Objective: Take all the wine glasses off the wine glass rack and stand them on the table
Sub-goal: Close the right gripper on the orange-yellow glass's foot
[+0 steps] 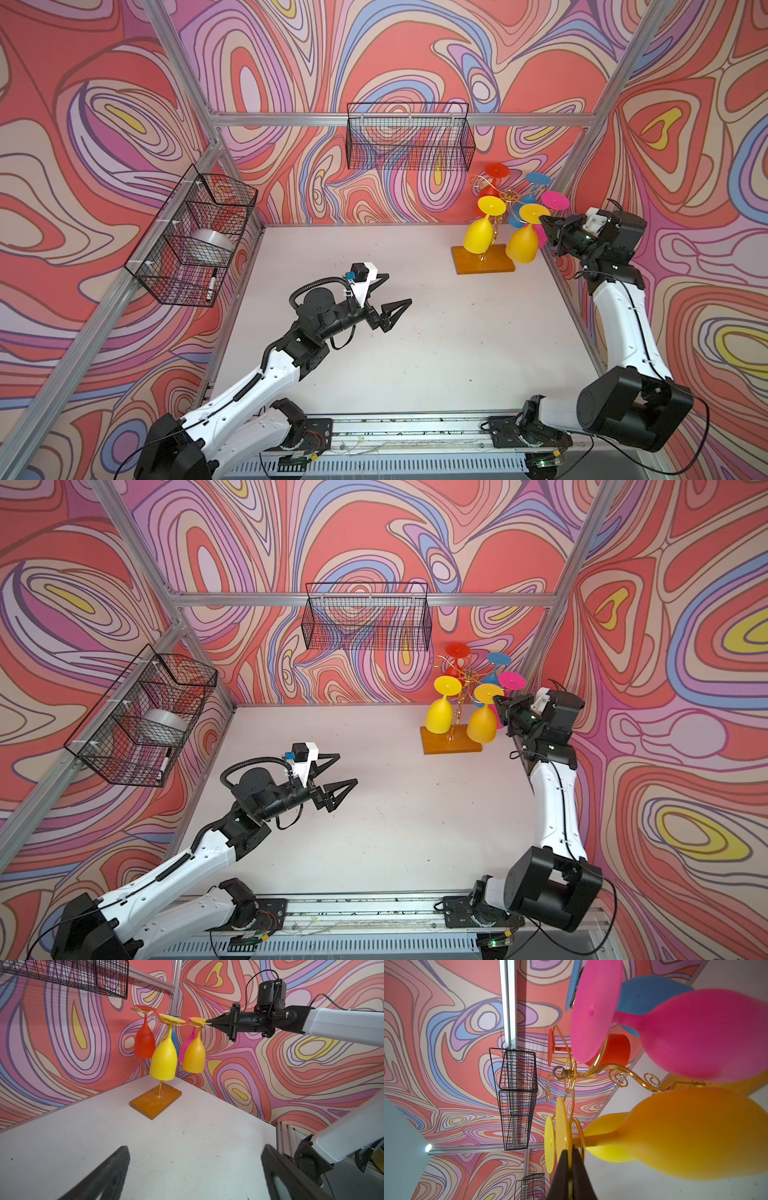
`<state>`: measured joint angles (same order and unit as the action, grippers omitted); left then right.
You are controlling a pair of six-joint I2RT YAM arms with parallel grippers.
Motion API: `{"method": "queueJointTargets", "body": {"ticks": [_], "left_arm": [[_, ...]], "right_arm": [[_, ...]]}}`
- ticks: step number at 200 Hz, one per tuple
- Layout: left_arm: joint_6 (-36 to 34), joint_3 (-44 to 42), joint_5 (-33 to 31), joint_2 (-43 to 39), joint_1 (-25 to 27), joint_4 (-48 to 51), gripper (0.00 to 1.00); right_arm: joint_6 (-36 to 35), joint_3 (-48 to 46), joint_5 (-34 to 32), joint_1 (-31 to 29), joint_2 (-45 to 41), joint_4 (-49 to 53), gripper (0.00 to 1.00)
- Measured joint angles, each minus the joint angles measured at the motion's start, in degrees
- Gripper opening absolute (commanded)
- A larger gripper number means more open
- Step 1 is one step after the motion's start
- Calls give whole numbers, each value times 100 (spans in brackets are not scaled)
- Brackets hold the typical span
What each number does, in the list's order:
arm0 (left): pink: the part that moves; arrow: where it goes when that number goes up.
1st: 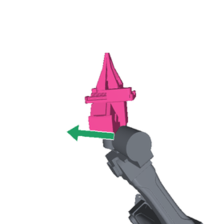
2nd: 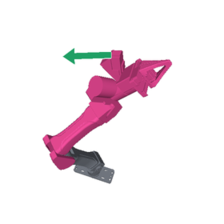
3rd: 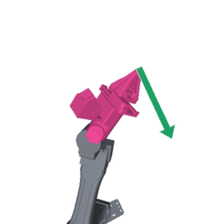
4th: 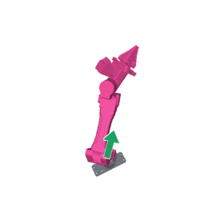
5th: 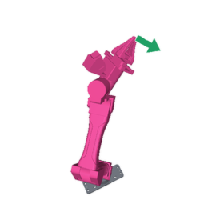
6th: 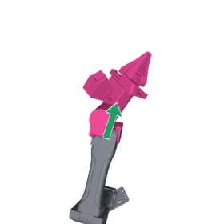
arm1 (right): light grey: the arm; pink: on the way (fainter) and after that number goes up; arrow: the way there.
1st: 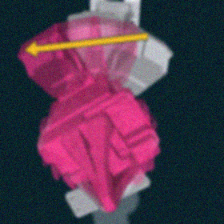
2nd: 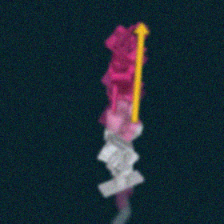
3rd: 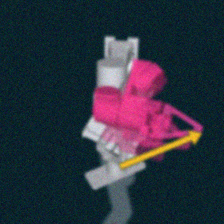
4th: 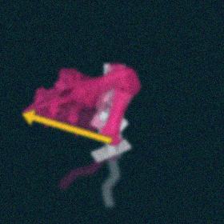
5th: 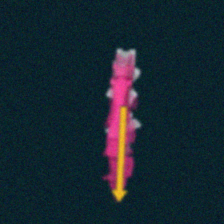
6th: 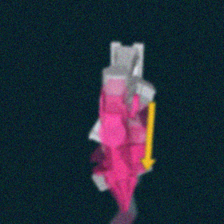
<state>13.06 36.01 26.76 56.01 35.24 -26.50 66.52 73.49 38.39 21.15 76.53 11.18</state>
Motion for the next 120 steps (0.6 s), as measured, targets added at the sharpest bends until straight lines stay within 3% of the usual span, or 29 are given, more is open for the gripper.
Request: {"method": "queueJointTargets", "body": {"ticks": [120], "left_arm": [[-144,55,-72,-55,0,87,99]], "right_arm": [[-369,157,-109,-363,-133,520,0]]}}
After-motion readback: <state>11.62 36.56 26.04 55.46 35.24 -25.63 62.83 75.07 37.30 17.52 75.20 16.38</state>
